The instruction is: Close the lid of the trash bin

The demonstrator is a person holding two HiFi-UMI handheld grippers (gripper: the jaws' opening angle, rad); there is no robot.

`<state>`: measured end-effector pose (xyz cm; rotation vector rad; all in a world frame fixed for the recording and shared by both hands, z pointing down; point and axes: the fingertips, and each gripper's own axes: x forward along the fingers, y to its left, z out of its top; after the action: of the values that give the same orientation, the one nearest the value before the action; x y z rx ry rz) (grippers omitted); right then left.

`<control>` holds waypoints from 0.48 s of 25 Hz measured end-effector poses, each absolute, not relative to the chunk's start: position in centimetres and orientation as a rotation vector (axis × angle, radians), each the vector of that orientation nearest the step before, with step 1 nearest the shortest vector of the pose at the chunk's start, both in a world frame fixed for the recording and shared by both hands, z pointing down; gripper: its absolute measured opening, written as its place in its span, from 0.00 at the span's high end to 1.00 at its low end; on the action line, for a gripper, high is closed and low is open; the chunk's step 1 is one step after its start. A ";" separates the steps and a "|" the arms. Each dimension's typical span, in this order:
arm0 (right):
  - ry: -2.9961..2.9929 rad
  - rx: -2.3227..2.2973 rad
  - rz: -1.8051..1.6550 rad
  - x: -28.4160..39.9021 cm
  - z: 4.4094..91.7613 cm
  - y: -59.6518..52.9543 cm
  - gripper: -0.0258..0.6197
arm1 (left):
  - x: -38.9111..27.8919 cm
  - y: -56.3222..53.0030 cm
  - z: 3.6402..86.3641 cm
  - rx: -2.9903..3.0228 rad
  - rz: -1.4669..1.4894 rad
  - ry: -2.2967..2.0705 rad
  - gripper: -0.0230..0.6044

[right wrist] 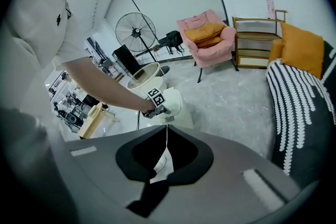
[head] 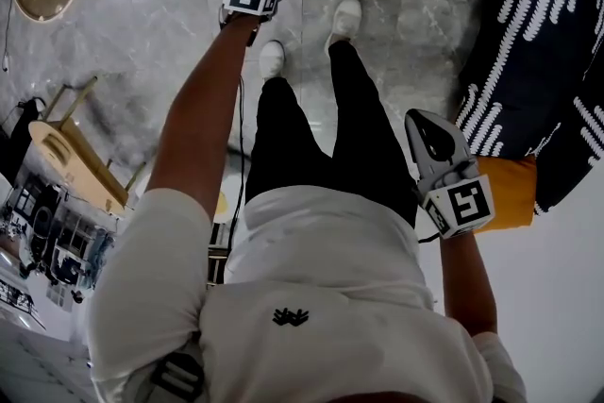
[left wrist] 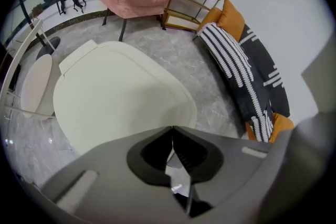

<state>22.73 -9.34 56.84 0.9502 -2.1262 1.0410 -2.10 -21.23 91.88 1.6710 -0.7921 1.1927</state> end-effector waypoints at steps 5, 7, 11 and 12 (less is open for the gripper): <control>-2.131 0.943 1.039 23.3 57.0 -9.7 0.96 | -1.9 -21.1 92.1 1.677 1.188 -0.797 0.87; -2.137 0.942 1.028 23.6 57.1 -9.9 0.96 | -2.0 -21.1 92.0 1.684 1.183 -0.799 0.87; -2.147 0.935 1.010 23.4 56.8 -10.2 0.96 | -1.9 -21.0 91.4 1.673 1.174 -0.805 0.87; -2.154 0.931 1.002 23.3 56.7 -10.3 0.96 | -1.9 -21.0 91.1 1.674 1.171 -0.807 0.87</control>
<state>23.30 -10.33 56.66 0.9312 -2.1539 1.0024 -1.87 -21.03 91.13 1.6739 -0.8066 1.1709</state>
